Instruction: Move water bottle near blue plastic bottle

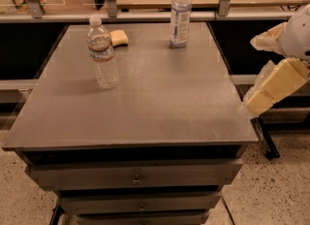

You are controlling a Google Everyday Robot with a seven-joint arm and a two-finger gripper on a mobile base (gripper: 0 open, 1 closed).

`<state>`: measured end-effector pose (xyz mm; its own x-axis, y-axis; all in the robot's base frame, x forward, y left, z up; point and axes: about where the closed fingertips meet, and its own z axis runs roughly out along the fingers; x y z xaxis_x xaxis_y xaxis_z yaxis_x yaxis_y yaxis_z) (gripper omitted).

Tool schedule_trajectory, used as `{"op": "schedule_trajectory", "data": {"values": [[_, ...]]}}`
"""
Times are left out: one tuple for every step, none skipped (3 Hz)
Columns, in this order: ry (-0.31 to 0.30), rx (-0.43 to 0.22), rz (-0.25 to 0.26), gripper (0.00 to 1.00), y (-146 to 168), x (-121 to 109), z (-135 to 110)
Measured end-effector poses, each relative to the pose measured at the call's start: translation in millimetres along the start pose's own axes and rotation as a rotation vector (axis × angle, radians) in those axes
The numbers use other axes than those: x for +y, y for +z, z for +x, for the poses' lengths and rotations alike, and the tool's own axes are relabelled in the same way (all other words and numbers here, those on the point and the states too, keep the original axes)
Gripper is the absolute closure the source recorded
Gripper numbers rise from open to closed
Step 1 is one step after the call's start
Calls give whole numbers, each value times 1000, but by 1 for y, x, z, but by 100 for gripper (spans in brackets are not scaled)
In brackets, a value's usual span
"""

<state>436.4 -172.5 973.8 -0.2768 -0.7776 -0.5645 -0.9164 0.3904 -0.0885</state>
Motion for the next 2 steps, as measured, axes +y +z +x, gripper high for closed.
{"op": "schedule_trajectory", "data": {"values": [[45,-109,30,0,12,8,-15],[60,-181,37,0,32,7,-32]]}}
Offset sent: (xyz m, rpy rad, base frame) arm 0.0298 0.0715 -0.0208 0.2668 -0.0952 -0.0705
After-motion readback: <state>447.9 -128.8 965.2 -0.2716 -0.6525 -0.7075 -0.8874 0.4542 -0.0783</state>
